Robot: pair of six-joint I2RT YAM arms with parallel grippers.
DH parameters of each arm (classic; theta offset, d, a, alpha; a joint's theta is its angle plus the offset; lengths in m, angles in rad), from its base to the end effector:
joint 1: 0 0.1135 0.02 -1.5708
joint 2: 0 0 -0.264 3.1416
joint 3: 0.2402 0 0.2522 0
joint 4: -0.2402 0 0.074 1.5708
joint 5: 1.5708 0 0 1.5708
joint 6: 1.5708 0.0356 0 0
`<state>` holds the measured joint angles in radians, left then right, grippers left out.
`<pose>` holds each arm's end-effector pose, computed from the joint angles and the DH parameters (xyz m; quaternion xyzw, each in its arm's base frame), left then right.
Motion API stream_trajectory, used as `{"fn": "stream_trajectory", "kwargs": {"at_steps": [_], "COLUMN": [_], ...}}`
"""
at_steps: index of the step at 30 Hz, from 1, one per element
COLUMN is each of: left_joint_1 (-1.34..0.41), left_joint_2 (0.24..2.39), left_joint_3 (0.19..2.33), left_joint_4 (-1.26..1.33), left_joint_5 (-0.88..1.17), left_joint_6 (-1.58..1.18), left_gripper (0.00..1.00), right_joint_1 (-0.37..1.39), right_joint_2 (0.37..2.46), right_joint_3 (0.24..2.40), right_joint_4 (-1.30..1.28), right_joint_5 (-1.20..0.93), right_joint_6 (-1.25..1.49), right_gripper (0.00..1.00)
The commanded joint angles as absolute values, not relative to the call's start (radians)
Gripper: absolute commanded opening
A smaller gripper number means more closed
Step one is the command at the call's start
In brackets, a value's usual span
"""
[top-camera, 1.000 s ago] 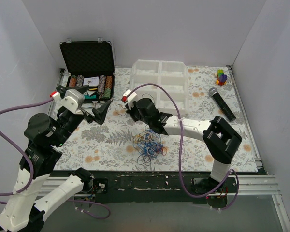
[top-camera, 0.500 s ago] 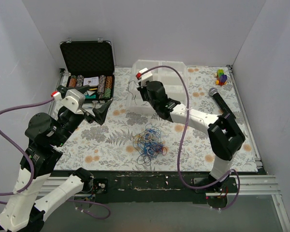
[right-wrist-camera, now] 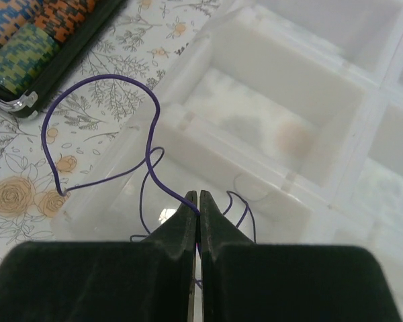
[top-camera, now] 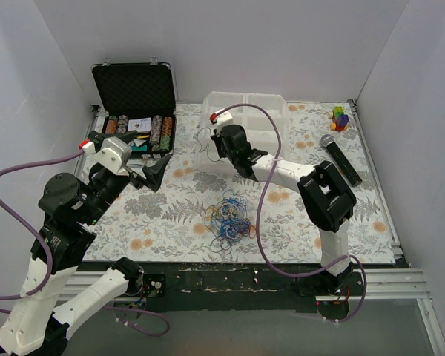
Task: Untangle the cables
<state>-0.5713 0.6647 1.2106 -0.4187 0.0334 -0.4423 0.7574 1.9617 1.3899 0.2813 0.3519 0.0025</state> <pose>0.0827 -0.0546 0.4687 0.0551 0.6585 -0.3739 0.6508 0.3441 0.3085 0.2447 -0.1938 0.7726 0.0877 0.5982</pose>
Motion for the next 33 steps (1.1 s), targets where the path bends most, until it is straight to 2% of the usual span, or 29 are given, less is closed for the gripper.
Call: {"fn": "stream_trajectory", "kwargs": {"at_steps": [1, 4, 5, 7, 10, 11, 16, 21, 27, 33], "left_joint_1": [-0.571, -0.569, -0.571, -0.571, -0.571, -0.571, -0.569, -0.571, -0.571, -0.571], "left_joint_2": [0.67, 0.667, 0.667, 0.667, 0.667, 0.667, 0.672, 0.68, 0.681, 0.678], "left_joint_3": [1.223, 1.218, 1.216, 1.213, 1.212, 1.21, 1.203, 1.195, 1.186, 1.193], "left_joint_4": [-0.431, -0.433, -0.431, -0.433, -0.428, -0.426, -0.425, -0.414, -0.403, -0.387], "left_joint_5": [0.026, 0.028, 0.031, 0.031, 0.031, 0.032, 0.041, 0.048, 0.043, -0.032], "left_joint_6": [-0.422, -0.42, -0.419, -0.417, -0.419, -0.42, -0.422, -0.428, -0.433, -0.451], "left_gripper": [0.98, 0.98, 0.98, 0.98, 0.98, 0.98, 0.98, 0.98, 0.98, 0.98], "right_joint_1": [0.744, 0.735, 0.727, 0.713, 0.707, 0.707, 0.709, 0.721, 0.791, 0.839], "right_joint_2": [1.97, 1.98, 1.982, 1.98, 1.962, 1.954, 1.87, 1.781, 1.833, 2.041], "right_joint_3": [1.358, 1.351, 1.354, 1.353, 1.33, 1.319, 1.24, 1.219, 1.356, 1.623], "right_joint_4": [0.305, 0.281, 0.27, 0.247, 0.235, 0.233, 0.273, 0.336, 0.31, 0.169], "right_joint_5": [0.331, 0.339, 0.341, 0.333, 0.324, 0.325, 0.315, 0.272, 0.238, 0.278], "right_joint_6": [0.103, 0.121, 0.132, 0.165, 0.179, 0.187, 0.209, 0.198, 0.129, 0.094], "right_gripper": [0.01, 0.01, 0.04, 0.23, 0.59, 0.65, 0.67, 0.63, 0.65, 0.79]}}
